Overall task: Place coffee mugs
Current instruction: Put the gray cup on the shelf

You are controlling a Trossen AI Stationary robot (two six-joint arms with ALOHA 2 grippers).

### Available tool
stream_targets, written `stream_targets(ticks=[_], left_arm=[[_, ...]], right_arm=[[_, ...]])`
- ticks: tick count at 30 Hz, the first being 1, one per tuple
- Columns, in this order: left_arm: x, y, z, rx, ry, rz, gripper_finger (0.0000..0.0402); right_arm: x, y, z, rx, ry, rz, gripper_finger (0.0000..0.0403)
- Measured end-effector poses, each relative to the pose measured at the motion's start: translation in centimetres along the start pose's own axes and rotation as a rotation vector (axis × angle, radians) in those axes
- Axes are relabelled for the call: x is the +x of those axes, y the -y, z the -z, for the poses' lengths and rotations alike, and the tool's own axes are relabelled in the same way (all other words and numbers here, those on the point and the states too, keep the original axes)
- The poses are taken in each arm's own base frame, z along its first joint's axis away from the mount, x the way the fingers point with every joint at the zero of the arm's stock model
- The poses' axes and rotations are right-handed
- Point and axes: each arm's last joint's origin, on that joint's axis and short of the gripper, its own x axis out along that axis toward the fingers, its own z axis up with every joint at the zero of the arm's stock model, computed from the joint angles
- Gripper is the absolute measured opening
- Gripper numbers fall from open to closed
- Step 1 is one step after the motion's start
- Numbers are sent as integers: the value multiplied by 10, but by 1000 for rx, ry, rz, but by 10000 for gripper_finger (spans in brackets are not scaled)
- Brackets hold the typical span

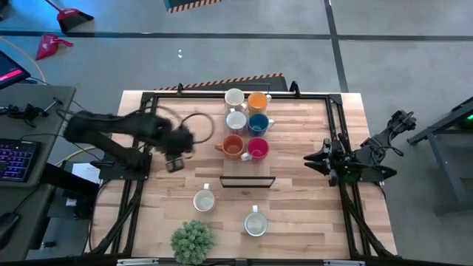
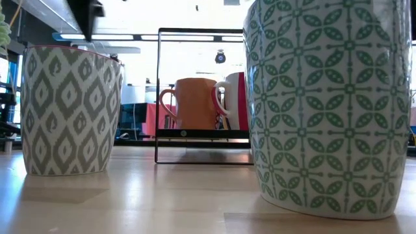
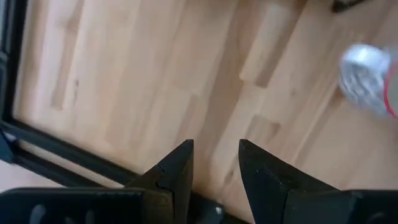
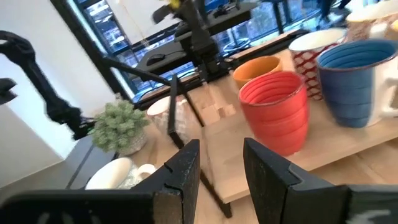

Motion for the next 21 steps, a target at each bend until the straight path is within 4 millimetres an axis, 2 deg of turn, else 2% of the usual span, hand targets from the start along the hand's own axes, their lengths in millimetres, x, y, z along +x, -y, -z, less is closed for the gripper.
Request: stream_targets(ticks=[3, 7, 14, 21], left_arm=[[-1, 6, 29, -12, 91, 60, 117], [4, 18, 58, -37, 201, 167, 117], [48, 44, 96, -78, 287, 216, 117], [86, 68, 111, -97, 462, 299, 117]], right_arm=[[0, 1, -1, -6, 18, 28, 106], [0, 1, -1, 0, 26, 41, 106], [0, 2, -2, 45, 55, 86, 106], [0, 2, -2, 56, 57, 89, 106]])
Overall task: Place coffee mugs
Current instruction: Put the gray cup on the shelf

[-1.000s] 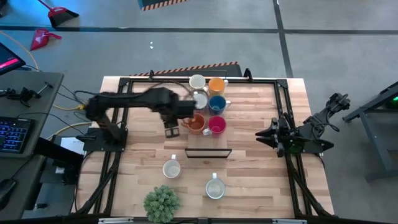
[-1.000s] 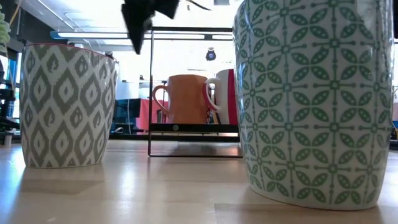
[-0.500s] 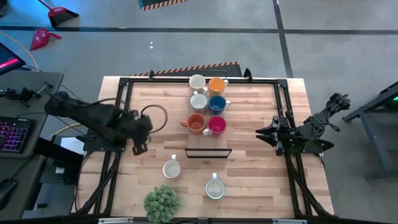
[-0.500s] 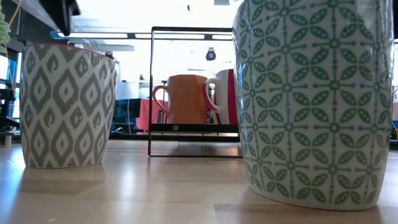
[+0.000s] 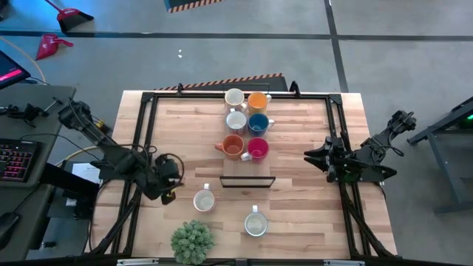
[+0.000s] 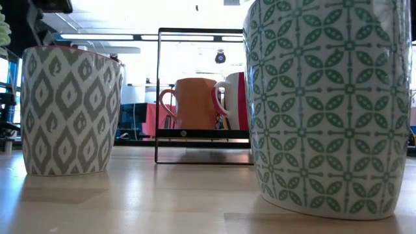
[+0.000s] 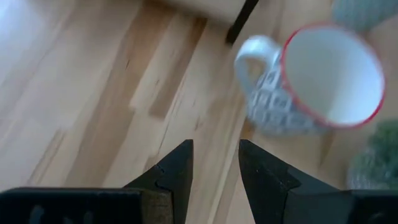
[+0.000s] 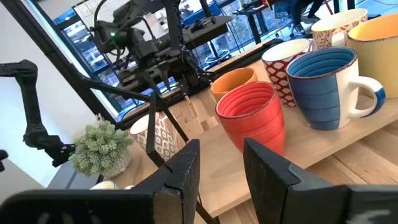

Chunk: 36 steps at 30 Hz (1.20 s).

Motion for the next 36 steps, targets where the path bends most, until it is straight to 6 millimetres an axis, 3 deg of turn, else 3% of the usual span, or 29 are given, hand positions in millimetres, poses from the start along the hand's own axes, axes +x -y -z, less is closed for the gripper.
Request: stream_targets(ticks=[9, 15, 18, 26, 30, 36], left_arm=[[16, 4, -7, 45, 304, -26, 117], [19, 3, -26, 158, 393, -46, 117], [20, 0, -39, 122, 454, -49, 117], [27, -15, -58, 28, 398, 75, 117], [16, -11, -73, 35, 423, 125, 117], [-8, -6, -89, 101, 405, 117, 117]], right_arm=[[0, 0, 0, -32, 0, -1, 106], [0, 0, 0, -59, 5, 10, 106], [0, 0, 0, -44, 6, 10, 106], [0, -3, -4, 68, 34, -19, 106], [0, -9, -13, 103, 90, -63, 106], [6, -32, -32, 39, 28, -174, 106]])
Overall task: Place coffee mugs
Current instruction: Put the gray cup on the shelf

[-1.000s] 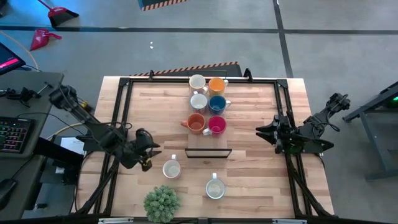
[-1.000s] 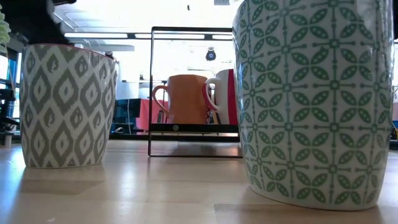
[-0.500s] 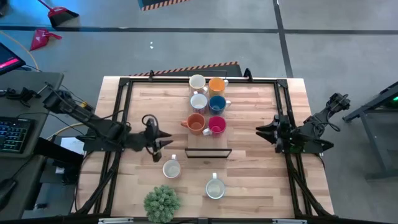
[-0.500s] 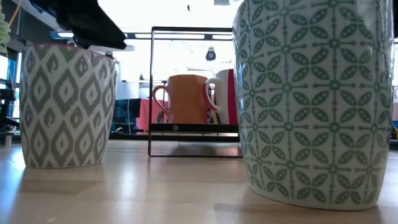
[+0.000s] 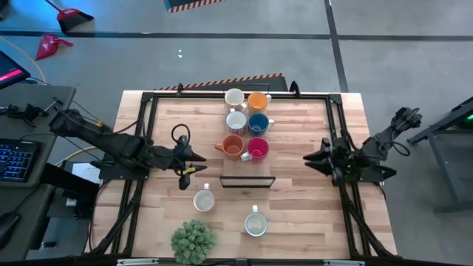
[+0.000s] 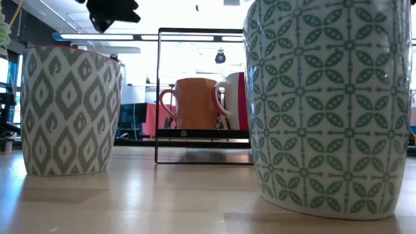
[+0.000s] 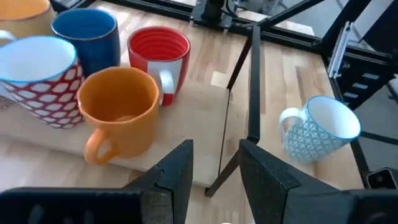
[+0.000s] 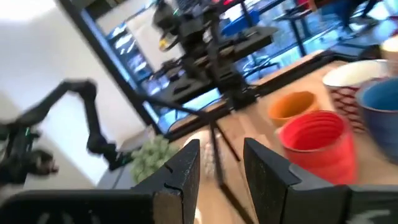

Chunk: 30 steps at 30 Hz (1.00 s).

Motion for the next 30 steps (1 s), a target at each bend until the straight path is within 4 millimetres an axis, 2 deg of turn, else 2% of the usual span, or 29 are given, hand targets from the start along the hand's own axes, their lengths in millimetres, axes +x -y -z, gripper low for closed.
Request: stream_targets(ticks=[3, 7, 11, 18, 24, 30], left_arm=[[-6, 3, -6, 3, 13, 17, 117], [-15, 5, -5, 7, 12, 39, 118], [-25, 7, -2, -23, 6, 68, 118], [-35, 13, 4, -33, -23, 116, 118], [-24, 16, 17, -85, -168, 95, 118], [-3, 26, 26, -81, -250, 101, 118]], right_arm=[[12, -15, -4, -88, -46, -58, 106], [26, -26, 4, -187, -68, -85, 106], [37, -29, 16, -196, -32, -87, 106], [53, -34, 31, -92, -39, -69, 106], [64, -38, 42, 3, -50, -62, 106], [66, -38, 43, 32, -60, -64, 106]])
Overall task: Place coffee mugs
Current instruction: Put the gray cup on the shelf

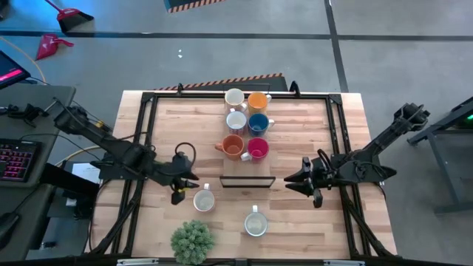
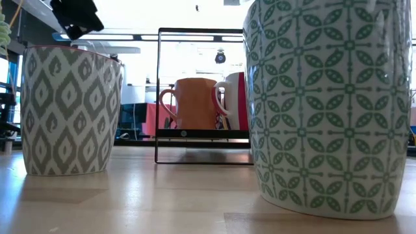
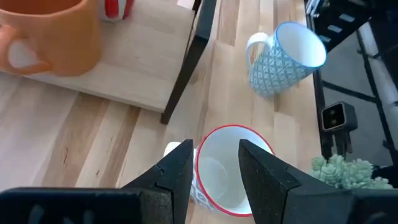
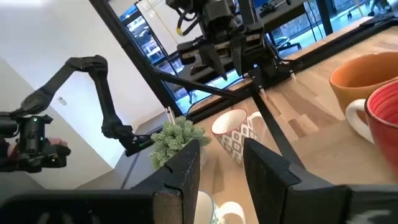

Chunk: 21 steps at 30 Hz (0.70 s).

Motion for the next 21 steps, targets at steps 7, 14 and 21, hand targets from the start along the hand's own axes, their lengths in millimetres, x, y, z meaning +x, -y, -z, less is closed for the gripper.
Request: stream_targets(ticks=[7, 14, 21], left_arm=[[18, 6, 3, 2, -72, -4, 118], [24, 16, -17, 66, -183, -51, 118], [37, 17, -21, 115, -363, -141, 118]], right_arm=[[-1, 1, -1, -71, 4, 16, 106], [-10, 7, -7, -140, 21, 108, 106], [-20, 14, -8, -102, -20, 143, 106]])
